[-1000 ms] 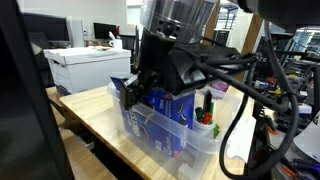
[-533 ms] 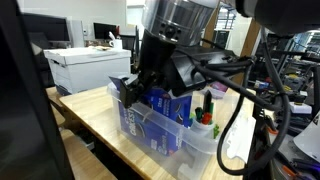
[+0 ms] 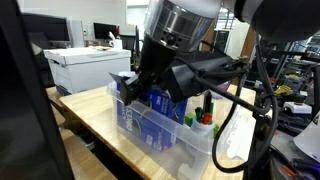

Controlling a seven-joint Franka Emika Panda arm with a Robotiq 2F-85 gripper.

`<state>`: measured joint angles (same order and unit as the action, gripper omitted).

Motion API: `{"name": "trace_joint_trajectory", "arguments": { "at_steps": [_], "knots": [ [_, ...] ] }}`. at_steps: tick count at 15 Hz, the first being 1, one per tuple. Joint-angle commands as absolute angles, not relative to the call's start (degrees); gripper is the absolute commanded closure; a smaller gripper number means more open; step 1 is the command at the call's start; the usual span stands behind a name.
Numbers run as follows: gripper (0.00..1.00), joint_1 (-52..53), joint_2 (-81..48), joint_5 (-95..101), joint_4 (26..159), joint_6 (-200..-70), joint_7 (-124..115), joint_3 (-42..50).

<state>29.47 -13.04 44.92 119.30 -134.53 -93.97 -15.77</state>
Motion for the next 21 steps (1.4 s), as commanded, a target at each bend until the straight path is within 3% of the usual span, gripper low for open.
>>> {"name": "trace_joint_trajectory", "arguments": {
  "at_steps": [1,13,21],
  "knots": [
    [0.99,29.5,-11.8,47.9,120.9,-134.8,-96.8,-16.3],
    [0.99,29.8,-12.1,50.0,121.2,-130.1,-96.3,-17.4],
    [0.99,28.9,-11.5,47.9,121.7,-134.2,-94.7,-18.3]
  ]
}}
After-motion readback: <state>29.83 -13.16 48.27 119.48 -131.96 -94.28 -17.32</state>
